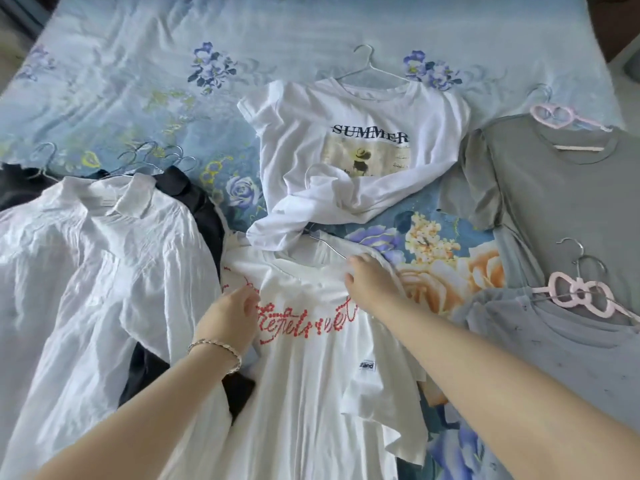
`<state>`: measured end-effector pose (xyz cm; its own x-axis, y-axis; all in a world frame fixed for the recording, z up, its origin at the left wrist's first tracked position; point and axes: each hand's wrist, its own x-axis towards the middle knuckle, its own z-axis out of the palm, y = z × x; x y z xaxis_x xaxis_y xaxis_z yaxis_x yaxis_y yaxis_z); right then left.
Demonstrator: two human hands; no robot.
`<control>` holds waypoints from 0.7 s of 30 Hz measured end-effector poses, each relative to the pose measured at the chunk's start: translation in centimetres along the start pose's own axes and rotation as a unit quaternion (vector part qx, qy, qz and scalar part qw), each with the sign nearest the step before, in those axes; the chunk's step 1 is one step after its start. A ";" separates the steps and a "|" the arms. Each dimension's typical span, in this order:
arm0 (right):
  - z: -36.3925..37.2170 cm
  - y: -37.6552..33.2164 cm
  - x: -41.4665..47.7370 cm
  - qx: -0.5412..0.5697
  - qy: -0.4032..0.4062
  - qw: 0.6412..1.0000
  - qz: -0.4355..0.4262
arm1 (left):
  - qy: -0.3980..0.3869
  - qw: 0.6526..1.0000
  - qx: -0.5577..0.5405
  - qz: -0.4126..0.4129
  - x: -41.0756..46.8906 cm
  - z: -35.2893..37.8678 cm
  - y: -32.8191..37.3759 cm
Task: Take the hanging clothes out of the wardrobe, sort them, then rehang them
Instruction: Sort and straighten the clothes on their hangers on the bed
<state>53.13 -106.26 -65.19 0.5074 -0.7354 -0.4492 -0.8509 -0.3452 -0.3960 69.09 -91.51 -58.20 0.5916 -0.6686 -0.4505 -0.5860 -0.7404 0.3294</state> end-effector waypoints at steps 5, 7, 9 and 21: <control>3.3 -3.0 4.2 -0.068 -0.051 0.992 0.095 | -0.103 0.967 0.204 0.113 2.4 0.1 -3.6; 3.9 -2.7 4.9 -0.065 -0.048 0.990 0.118 | -0.153 0.912 0.341 0.169 3.4 0.7 -4.5; 3.9 -2.0 5.1 -0.038 -0.044 0.992 0.115 | -0.190 0.854 0.444 0.194 4.5 0.9 -5.6; 3.4 -0.9 8.3 -0.174 -0.035 0.983 0.054 | -0.213 0.710 0.624 0.246 7.9 1.1 -7.5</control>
<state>58.52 -110.09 -71.27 0.4099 -0.7412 -0.5316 -0.8888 -0.4555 -0.0502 77.55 -91.10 -65.15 0.0788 -0.5465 -0.8337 -0.8558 0.3919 -0.3377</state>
